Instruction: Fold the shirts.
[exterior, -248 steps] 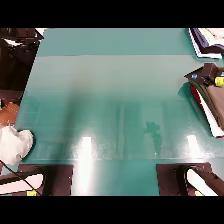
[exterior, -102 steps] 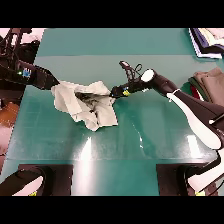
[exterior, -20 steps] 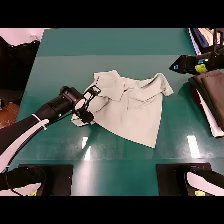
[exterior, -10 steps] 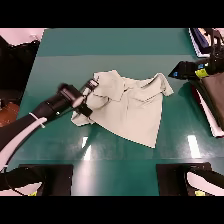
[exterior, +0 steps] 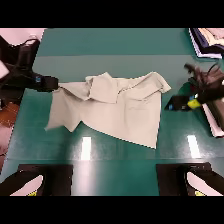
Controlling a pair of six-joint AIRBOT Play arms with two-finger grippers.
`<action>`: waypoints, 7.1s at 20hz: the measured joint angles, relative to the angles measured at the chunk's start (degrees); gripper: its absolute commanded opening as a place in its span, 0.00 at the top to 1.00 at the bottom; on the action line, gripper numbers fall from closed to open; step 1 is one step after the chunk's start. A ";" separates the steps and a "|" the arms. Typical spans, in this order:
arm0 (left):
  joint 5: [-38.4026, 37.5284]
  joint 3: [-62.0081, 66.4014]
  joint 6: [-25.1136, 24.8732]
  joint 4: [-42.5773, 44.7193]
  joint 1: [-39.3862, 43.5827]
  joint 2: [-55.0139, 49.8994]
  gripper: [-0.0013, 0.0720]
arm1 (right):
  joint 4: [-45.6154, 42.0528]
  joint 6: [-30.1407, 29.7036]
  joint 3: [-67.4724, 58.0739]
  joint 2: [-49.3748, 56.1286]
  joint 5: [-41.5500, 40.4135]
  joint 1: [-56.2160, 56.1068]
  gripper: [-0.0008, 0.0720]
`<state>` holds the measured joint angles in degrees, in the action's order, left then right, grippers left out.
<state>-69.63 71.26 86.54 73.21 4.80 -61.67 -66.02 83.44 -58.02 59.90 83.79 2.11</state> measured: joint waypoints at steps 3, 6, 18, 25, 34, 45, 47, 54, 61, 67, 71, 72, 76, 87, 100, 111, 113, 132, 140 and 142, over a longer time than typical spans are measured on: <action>-1.84 -1.01 -3.63 -7.89 -4.57 0.79 0.95 | 0.31 0.07 10.93 -4.00 -1.16 0.00 0.34; -2.82 -1.68 -5.35 -11.98 -6.25 1.14 0.95 | 1.16 0.98 20.24 -7.39 -2.40 0.02 0.34; -3.48 -2.10 -6.54 -14.82 -7.30 1.27 0.95 | 14.91 2.10 36.15 -4.04 -16.76 -3.78 0.82; -0.68 -1.66 -6.60 -20.94 -7.74 1.57 0.95 | 14.49 1.97 26.40 -3.52 -22.86 -10.05 0.96; 7.65 20.68 -11.34 -54.71 -20.35 1.86 0.95 | 14.95 0.87 -12.90 -16.59 -27.36 6.78 0.97; 4.94 52.87 -12.24 -52.09 -23.56 6.27 0.95 | 15.26 -1.27 -52.24 -16.81 -17.38 30.18 0.97; 3.30 52.00 -11.21 -47.41 -23.61 7.19 0.95 | 15.10 0.07 -56.59 -13.90 -13.00 31.26 0.97; -1.70 31.78 -6.78 -33.53 -23.58 6.21 0.95 | 15.19 6.21 -52.52 -0.79 3.43 29.68 0.97; 1.05 13.62 -11.80 -31.89 -20.39 -3.02 0.95 | 10.25 5.29 -36.46 11.54 -4.22 14.29 0.97; 16.46 10.93 -17.49 -32.35 -14.12 -12.85 0.95 | 0.63 4.85 -33.09 20.68 -23.39 2.73 0.97; 26.18 10.60 -19.93 -32.28 -13.07 -18.86 0.95 | -1.92 4.81 -32.68 26.08 -33.16 0.66 0.97; 27.85 10.51 -20.98 -32.22 -12.98 -20.28 0.95 | -2.14 4.79 -32.61 27.34 -34.91 0.39 0.97; 31.76 10.51 -25.29 -32.11 -12.72 -24.39 0.95 | -2.82 4.17 -33.51 31.98 -39.45 0.07 0.97; 19.43 10.45 -28.30 -15.41 -12.72 -26.56 0.95 | -7.76 3.50 -36.79 40.44 -25.57 -0.59 0.96; 2.95 9.07 -17.57 -3.52 -12.72 -26.45 0.25 | -8.59 3.50 -36.89 40.02 -11.37 -0.81 0.43; -0.02 -21.64 0.24 -1.99 -12.74 0.35 0.25 | -8.55 1.29 -36.89 30.64 -4.09 -0.57 0.43; 0.52 -28.41 2.75 -3.26 -12.70 6.05 0.25 | -8.55 1.18 -36.89 30.21 -3.87 -0.57 0.43; 10.75 -50.18 7.98 -17.81 -12.72 13.53 0.72 | -8.50 0.90 -36.89 29.77 -3.63 -0.46 0.47; 14.88 -46.51 2.71 -22.47 -12.70 13.42 0.95 | -8.52 0.57 -31.26 27.30 1.90 2.93 0.47; 13.77 -43.45 0.20 -22.93 -12.70 13.42 0.95 | -8.52 0.44 -24.63 24.59 2.36 4.92 0.44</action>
<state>-55.86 27.81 86.74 50.28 -7.90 -48.25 -74.54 83.88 -82.65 84.49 86.15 7.03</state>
